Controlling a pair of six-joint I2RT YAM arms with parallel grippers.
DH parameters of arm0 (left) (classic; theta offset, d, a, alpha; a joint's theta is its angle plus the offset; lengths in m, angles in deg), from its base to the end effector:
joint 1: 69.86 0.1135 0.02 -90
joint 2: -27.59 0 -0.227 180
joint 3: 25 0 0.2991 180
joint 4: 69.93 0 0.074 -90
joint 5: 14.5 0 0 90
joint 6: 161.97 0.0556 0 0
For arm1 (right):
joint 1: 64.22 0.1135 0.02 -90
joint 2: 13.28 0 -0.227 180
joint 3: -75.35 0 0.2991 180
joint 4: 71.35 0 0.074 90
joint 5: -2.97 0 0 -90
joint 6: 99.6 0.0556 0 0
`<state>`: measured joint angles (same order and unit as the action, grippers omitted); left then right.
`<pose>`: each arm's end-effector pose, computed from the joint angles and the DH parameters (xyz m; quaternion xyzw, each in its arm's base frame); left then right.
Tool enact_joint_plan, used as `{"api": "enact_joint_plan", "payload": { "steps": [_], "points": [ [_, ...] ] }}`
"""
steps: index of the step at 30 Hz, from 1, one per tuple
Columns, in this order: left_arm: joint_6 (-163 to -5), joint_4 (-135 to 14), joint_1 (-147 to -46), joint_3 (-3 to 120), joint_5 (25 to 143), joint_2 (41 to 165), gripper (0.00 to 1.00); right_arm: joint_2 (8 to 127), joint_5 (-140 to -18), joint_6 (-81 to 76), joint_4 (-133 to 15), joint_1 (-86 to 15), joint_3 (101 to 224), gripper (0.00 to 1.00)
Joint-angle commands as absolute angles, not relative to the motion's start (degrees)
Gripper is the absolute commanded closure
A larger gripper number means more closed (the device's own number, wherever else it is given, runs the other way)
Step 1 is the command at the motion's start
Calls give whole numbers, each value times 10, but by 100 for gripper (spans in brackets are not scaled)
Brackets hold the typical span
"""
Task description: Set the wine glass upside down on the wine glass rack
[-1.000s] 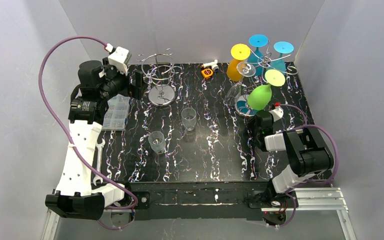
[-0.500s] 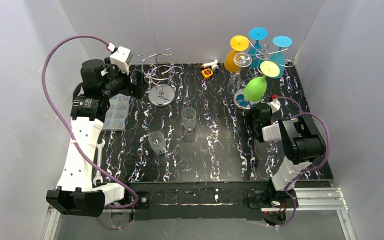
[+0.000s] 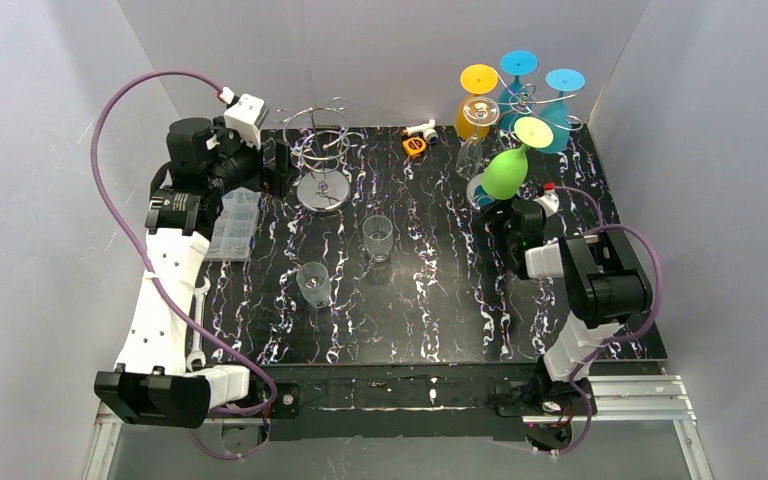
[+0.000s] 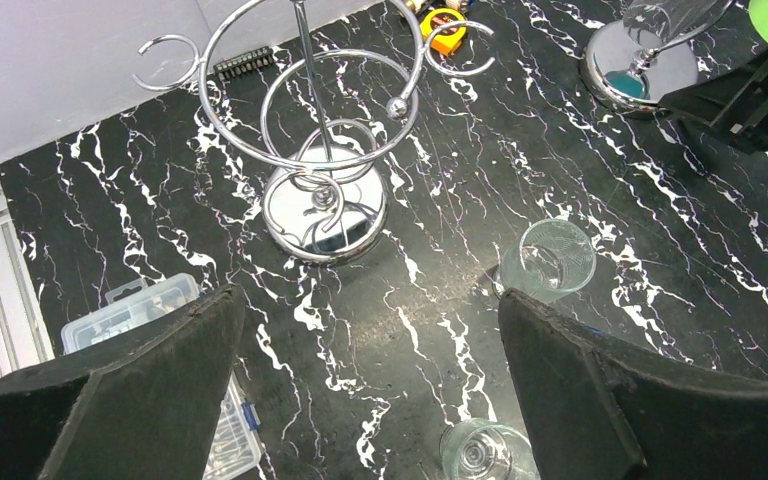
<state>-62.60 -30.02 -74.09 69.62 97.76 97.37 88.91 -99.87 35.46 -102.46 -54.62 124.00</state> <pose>0.3316 -0.0456 0.4195 0.2088 0.7594 -0.1263 0.6031 0.3611 0.0486 0.0459 0.3107 0.7678 0.1711 0.5336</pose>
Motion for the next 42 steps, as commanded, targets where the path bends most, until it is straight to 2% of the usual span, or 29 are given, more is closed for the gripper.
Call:
{"api": "enact_joint_plan", "payload": {
  "steps": [1, 4, 9, 13, 17, 22, 25, 29, 32, 37, 42],
  "points": [
    [-632, -294, -739, 698, 996, 970, 2, 841, -988, 365, -940, -550, 1181, 18],
    [-634, -281, -739, 709, 987, 978, 2, 786, -977, 370, -912, -535, 1147, 3],
    [-657, -241, -739, 756, 950, 1014, 2, 666, -991, 373, -829, -459, 1113, 2],
    [-681, -188, -739, 820, 923, 1049, 2, 581, -1057, 377, -741, -326, 1118, 2],
    [-692, -134, -737, 874, 904, 1080, 2, 546, -1121, 366, -661, -212, 1158, 2],
    [-708, -83, -726, 917, 886, 1120, 2, 570, -1198, 296, -541, -129, 1274, 2],
    [-715, -76, -721, 928, 889, 1149, 2, 596, -1207, 243, -488, -115, 1359, 1],
    [-743, -72, -719, 971, 904, 1188, 7, 643, -1216, 175, -418, -100, 1495, 2],
    [-745, -69, -718, 990, 929, 1198, 10, 669, -1181, 162, -434, -99, 1565, 2],
    [-738, -71, -717, 1025, 937, 1229, 13, 680, -1032, 119, -511, -100, 1609, 2],
    [-761, -79, -712, 1040, 959, 1258, 19, 739, -1097, 37, -498, -99, 1712, 2]
  ]
}}
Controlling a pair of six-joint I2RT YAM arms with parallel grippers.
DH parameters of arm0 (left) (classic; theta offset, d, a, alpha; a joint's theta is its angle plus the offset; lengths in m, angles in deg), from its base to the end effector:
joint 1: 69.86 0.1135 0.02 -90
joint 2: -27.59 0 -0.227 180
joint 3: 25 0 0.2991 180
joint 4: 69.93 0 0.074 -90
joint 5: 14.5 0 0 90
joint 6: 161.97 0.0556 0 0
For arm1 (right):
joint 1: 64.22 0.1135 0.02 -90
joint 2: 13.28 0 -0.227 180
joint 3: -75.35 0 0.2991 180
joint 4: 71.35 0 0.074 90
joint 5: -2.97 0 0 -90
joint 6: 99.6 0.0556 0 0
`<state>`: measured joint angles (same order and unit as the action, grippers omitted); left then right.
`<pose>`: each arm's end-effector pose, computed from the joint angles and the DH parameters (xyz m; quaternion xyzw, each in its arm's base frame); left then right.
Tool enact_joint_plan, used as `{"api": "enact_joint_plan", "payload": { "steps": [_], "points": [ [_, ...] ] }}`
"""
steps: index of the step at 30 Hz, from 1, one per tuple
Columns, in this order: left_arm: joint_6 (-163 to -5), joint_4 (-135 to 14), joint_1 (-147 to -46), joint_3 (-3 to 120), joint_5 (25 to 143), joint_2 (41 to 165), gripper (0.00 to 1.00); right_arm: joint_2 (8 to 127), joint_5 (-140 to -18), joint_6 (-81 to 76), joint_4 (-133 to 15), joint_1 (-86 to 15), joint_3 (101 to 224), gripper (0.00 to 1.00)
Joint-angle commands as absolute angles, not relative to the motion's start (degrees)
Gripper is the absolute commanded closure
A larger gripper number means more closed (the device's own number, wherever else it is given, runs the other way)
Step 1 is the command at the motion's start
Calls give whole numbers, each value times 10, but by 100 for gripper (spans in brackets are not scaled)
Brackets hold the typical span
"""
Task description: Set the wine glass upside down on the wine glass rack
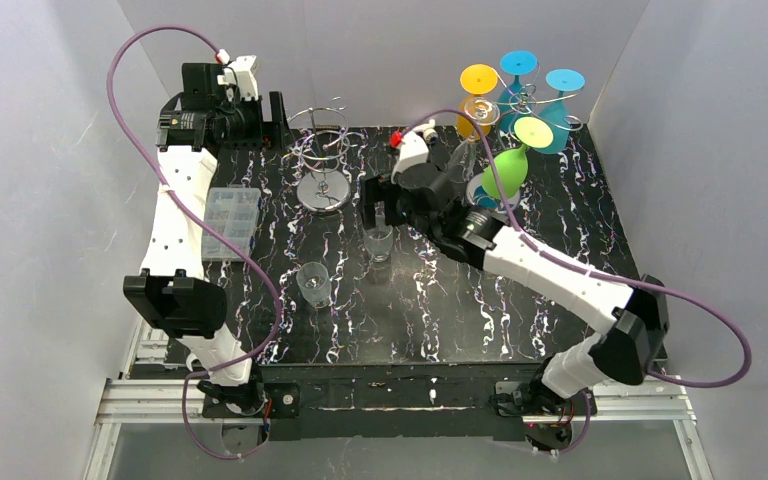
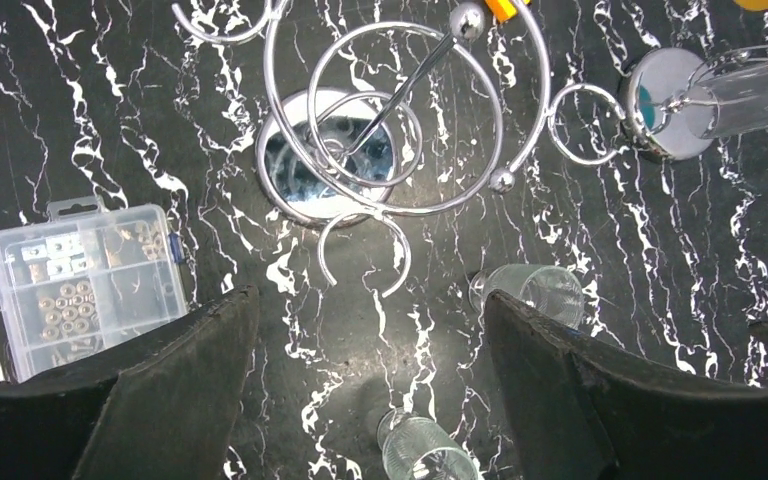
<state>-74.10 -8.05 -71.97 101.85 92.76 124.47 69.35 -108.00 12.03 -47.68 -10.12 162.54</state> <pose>0.4133 -0.0317 0.4211 0.0727 0.8644 -0.1488 0.4748 0.2554 0.3188 0.3212 -0.1226 0.7986 0.2330 0.5412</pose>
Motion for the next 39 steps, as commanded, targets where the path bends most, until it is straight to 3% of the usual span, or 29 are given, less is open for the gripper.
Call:
{"api": "enact_joint_plan", "payload": {
  "steps": [1, 6, 9, 13, 18, 27, 32, 39],
  "points": [
    [-762, -81, -709, 1036, 964, 1258, 20, 762, -1105, 17, -500, -99, 1732, 2],
    [-748, -90, -700, 1006, 970, 1252, 25, 849, -1138, -24, -492, -105, 1840, 10],
    [-747, -101, -690, 991, 979, 1245, 31, 879, -1113, 3, -501, -130, 1881, 18],
    [-747, -103, -677, 970, 990, 1230, 36, 929, -1059, 51, -480, -179, 1944, 20],
    [-739, -114, -677, 922, 984, 1190, 37, 992, -1002, 53, -448, -207, 2022, 23],
    [-722, -118, -677, 871, 973, 1134, 35, 1033, -967, 75, -469, -217, 2046, 27],
    [-700, -113, -677, 862, 966, 1110, 34, 1052, -949, 107, -472, -225, 2068, 39],
    [-684, -111, -676, 840, 959, 1078, 33, 1035, -928, 132, -484, -230, 2030, 67]
  ]
}}
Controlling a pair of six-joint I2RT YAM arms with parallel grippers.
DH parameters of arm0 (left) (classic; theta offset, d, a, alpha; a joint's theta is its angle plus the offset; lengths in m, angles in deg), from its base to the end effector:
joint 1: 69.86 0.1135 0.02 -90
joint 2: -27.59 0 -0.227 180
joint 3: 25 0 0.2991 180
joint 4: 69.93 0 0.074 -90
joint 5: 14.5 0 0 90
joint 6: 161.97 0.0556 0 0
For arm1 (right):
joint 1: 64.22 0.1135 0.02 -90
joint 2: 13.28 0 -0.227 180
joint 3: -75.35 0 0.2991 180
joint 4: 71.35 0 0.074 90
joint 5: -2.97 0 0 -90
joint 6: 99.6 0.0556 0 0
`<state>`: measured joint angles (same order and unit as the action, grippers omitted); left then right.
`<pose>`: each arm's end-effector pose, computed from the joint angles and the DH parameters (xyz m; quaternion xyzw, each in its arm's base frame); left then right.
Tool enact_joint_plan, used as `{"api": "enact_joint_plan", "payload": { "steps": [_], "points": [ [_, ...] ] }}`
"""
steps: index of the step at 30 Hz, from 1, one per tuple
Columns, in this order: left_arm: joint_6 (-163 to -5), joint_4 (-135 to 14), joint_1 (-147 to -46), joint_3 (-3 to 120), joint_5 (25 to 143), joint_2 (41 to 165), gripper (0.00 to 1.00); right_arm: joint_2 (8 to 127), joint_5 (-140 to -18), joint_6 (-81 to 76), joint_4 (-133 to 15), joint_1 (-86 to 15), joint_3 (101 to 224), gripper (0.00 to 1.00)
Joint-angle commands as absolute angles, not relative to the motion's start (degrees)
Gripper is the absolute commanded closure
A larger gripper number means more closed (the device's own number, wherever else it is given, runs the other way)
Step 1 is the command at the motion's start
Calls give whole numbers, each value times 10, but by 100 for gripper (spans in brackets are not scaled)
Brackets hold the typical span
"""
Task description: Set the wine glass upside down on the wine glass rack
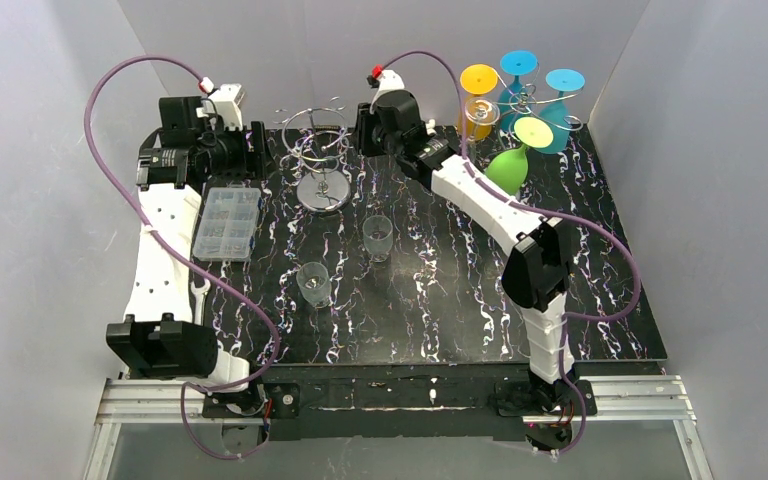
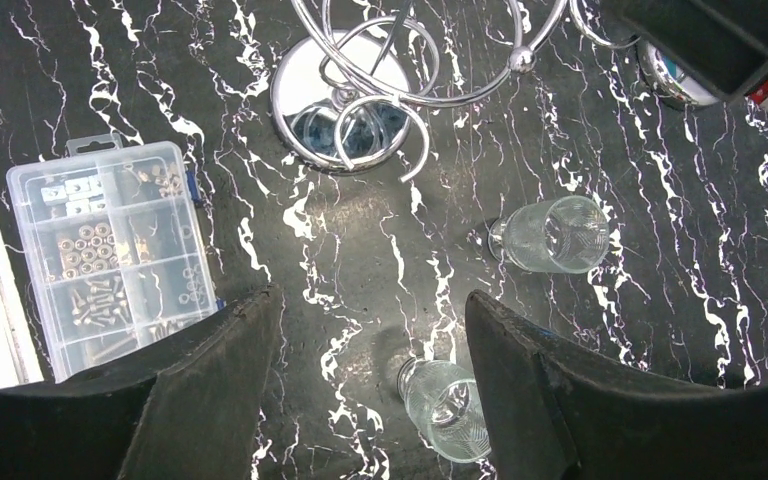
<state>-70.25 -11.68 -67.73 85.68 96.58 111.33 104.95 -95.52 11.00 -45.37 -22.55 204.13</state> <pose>0.3699 -0.0063 0.4092 0.0866 0.8573 -0.1432 0.4869 0.4131 0.3567 0.3339 -0.1010 0.7883 0.2620 0.5475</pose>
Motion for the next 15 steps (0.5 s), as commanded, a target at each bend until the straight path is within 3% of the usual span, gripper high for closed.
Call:
{"api": "enact_joint_plan", "payload": {
  "steps": [1, 5, 9, 15],
  "points": [
    [-682, -111, -677, 837, 957, 1076, 32, 1028, -928, 132, -489, -230, 2019, 71],
    [-678, -99, -677, 836, 953, 1070, 32, 996, -936, 145, -521, -235, 1976, 87],
    [-669, -89, -677, 831, 952, 1055, 31, 981, -946, 147, -512, -237, 1975, 98],
    [-651, -55, -676, 833, 951, 1026, 30, 918, -975, 151, -491, -237, 1929, 99]
  ]
}}
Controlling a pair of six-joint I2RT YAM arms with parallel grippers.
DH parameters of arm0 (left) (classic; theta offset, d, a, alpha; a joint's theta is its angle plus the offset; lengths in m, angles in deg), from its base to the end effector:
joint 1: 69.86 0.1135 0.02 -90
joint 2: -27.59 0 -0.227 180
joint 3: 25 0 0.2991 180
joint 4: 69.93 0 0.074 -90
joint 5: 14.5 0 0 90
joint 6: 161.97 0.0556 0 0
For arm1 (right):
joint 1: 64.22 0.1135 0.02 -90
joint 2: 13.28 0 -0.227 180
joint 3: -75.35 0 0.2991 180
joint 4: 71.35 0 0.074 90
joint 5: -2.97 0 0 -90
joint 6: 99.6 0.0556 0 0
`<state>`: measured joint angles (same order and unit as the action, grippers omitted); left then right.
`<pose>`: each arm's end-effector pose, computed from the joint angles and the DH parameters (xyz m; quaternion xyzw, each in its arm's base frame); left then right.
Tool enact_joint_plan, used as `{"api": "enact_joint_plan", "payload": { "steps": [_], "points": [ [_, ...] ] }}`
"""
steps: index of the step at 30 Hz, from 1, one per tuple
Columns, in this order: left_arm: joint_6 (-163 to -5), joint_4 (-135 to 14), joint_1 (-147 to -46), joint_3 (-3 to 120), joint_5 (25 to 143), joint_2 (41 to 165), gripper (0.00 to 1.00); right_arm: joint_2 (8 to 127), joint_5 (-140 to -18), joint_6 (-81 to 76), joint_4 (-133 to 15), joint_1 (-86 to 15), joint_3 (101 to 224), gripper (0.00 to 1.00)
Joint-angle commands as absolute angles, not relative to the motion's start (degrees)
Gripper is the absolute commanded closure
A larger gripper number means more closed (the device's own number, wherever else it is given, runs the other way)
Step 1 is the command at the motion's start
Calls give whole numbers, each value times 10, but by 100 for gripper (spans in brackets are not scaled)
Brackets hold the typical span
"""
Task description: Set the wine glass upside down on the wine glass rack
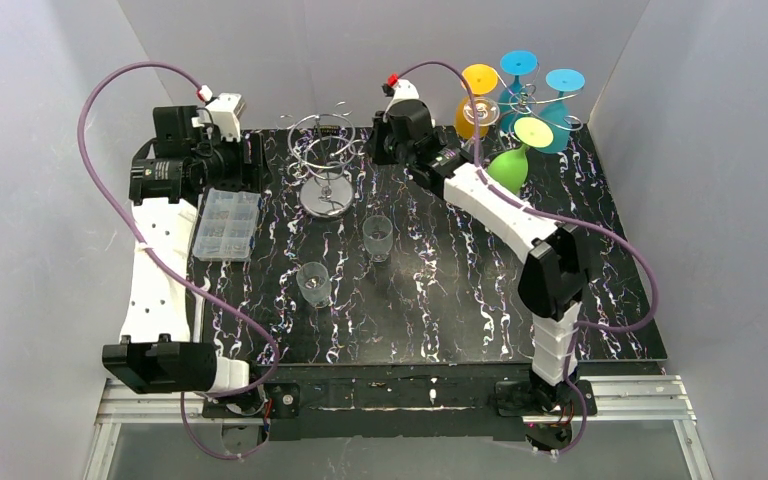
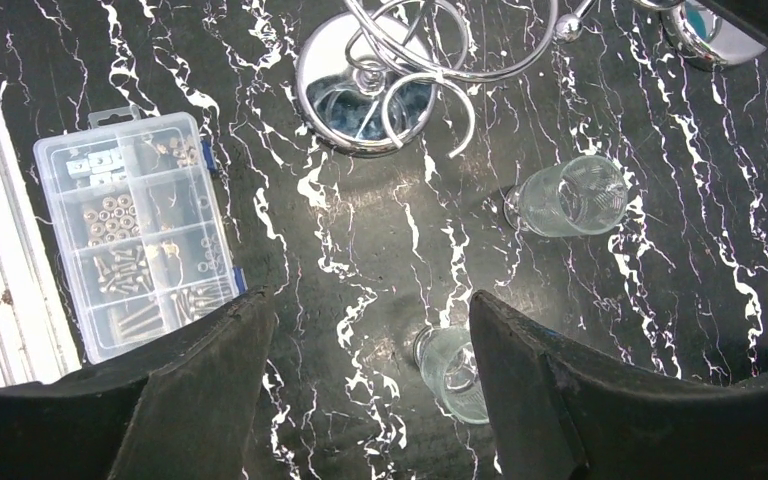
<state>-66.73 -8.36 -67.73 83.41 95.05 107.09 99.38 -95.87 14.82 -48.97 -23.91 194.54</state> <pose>0.3473 -0.0057 0.4131 0.1049 0.8621 -0.1183 0.4814 0.4087 0.3355 0.3218 -0.0639 0.7943 0.2698 0.5406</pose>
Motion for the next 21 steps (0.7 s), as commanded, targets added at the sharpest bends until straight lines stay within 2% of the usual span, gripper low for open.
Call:
{"api": "enact_joint_plan", "payload": {
  "steps": [1, 13, 21],
  "points": [
    [-650, -55, -676, 826, 952, 1019, 29, 907, -981, 152, -486, -237, 1919, 99],
    [-641, -53, -677, 784, 960, 968, 28, 734, -1037, 146, -481, -237, 1726, 99],
    [-643, -48, -677, 765, 973, 951, 28, 683, -1056, 142, -475, -237, 1661, 99]
  ]
}}
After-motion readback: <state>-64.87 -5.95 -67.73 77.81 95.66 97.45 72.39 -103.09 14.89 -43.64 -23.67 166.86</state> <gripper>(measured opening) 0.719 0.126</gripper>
